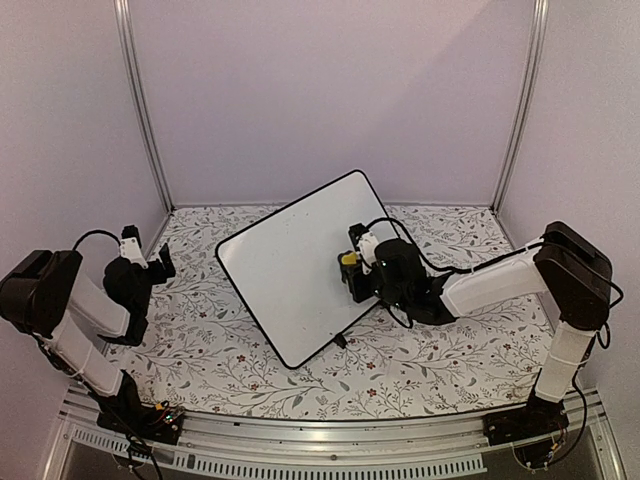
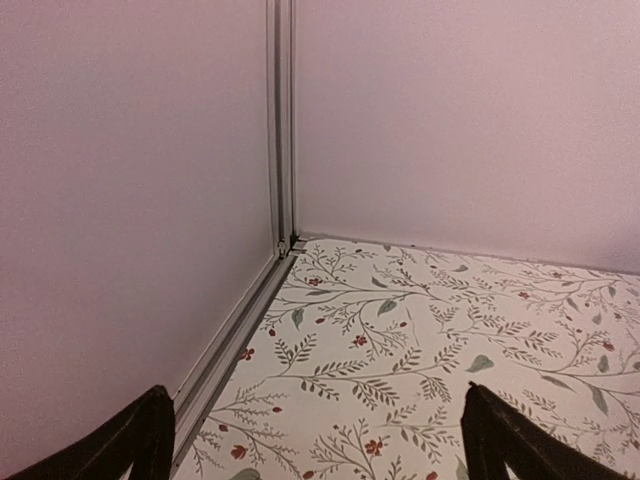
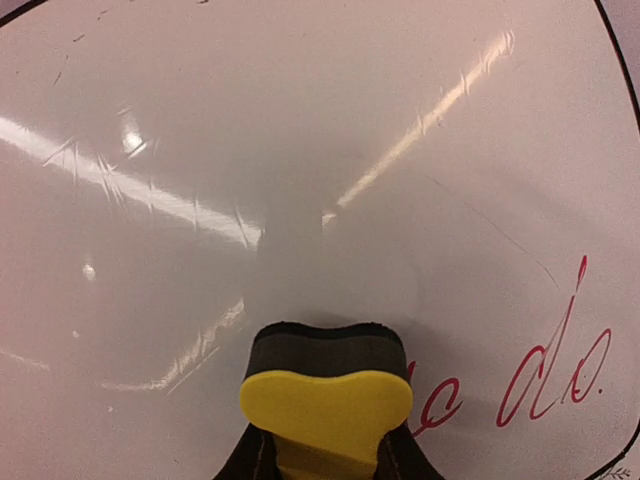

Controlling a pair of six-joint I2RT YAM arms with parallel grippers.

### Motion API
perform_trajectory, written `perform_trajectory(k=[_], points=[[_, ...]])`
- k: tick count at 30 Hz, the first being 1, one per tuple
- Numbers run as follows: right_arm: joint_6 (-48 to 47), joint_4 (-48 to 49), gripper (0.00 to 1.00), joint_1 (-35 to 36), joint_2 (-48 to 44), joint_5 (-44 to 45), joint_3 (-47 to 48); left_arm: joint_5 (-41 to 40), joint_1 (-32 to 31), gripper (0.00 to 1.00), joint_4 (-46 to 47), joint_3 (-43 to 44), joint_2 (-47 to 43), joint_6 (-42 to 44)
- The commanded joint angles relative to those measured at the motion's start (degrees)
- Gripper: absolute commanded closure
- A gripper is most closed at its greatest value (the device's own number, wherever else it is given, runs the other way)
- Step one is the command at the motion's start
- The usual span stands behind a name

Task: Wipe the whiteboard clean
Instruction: Erase the whiteboard at the center of the board.

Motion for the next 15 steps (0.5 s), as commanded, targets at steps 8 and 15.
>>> perform_trajectory(k=[8,15], points=[[3.14,-2.93,1.00,0.92,-0.98,2.36,-5.79,-0.35,-0.47,0.00,1.86,0.56,0.38,0.15],[0.16,-3.37,1.00,0.94,-4.24,4.30,-1.09,-0.33,-0.51,0.00,1.88,0.56,0.36,0.17]])
